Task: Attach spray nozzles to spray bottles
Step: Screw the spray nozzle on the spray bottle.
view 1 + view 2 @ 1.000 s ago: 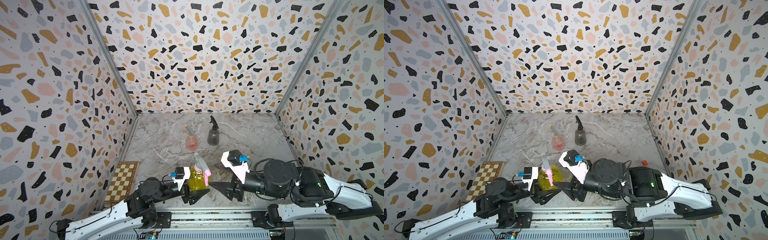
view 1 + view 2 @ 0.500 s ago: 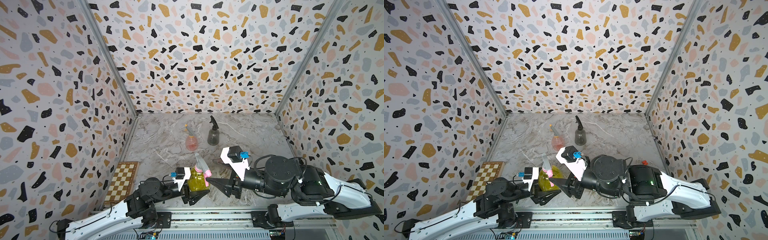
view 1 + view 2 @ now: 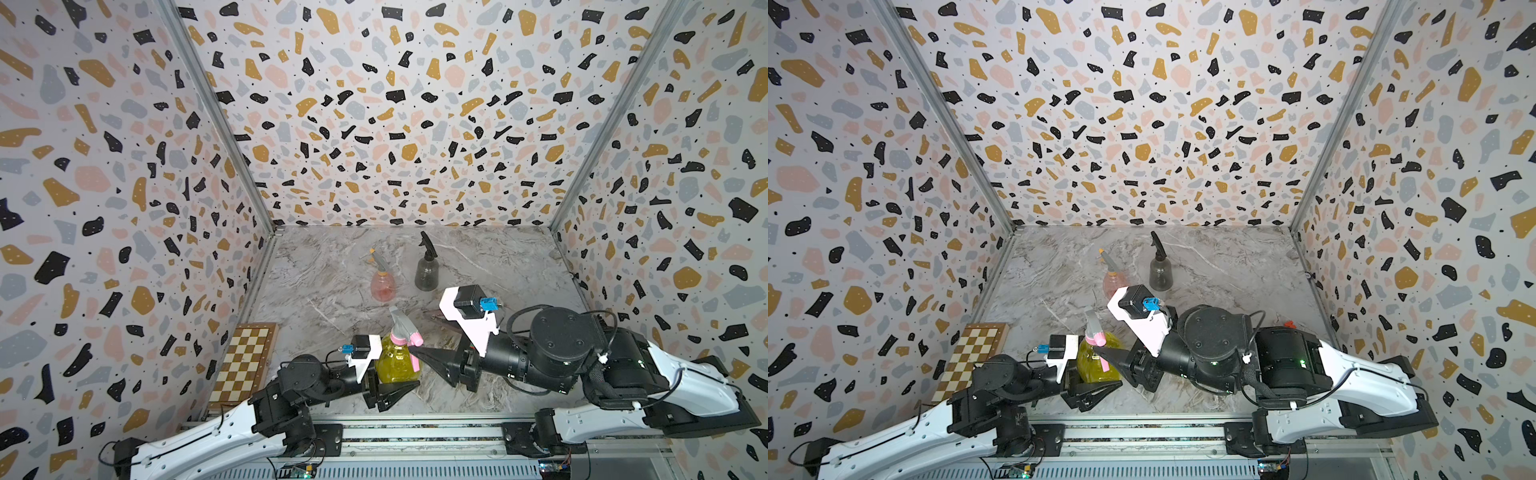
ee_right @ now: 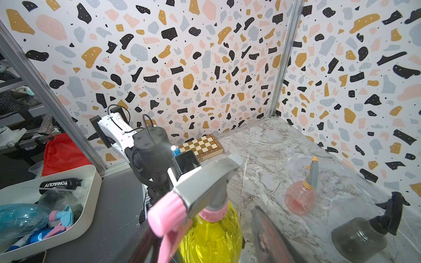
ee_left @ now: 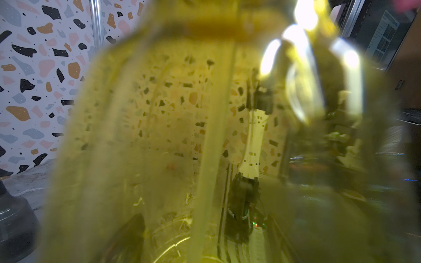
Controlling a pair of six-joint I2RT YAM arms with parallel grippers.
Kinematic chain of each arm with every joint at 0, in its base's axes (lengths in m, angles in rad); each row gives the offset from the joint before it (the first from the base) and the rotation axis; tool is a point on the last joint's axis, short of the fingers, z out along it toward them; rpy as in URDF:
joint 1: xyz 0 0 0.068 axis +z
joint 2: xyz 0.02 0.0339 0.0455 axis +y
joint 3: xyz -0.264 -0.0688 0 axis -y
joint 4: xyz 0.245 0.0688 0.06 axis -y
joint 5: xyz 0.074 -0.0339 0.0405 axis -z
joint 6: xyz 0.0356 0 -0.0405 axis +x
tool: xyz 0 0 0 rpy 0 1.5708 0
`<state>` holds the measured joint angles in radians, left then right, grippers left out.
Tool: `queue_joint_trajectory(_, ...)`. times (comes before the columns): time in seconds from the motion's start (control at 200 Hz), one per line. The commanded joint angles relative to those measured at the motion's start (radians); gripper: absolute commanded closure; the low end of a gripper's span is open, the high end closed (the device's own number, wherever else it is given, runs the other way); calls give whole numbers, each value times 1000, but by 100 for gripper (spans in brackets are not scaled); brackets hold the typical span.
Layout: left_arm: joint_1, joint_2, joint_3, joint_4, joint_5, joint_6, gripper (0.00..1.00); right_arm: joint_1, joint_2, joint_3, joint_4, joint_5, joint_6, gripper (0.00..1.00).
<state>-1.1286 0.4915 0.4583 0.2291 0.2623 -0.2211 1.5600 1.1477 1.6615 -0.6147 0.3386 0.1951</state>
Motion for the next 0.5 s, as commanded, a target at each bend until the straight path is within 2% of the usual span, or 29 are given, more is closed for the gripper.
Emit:
queue_joint_trajectory(0.0, -2, 2, 29, 48, 34, 4, 100, 5, 4, 51, 0, 32, -14, 37)
queue_joint_trajectory(0.37, -2, 3, 30, 49, 36, 6, 100, 5, 26, 63, -16, 14, 7, 40)
queue_joint_trajectory(0.43, -2, 5, 27, 52, 36, 6, 100, 6, 33, 73, -22, 25, 7, 45)
queue_joint_trajectory(0.496, -2, 8, 25, 54, 38, 4, 100, 5, 50, 100, -45, 46, 6, 57)
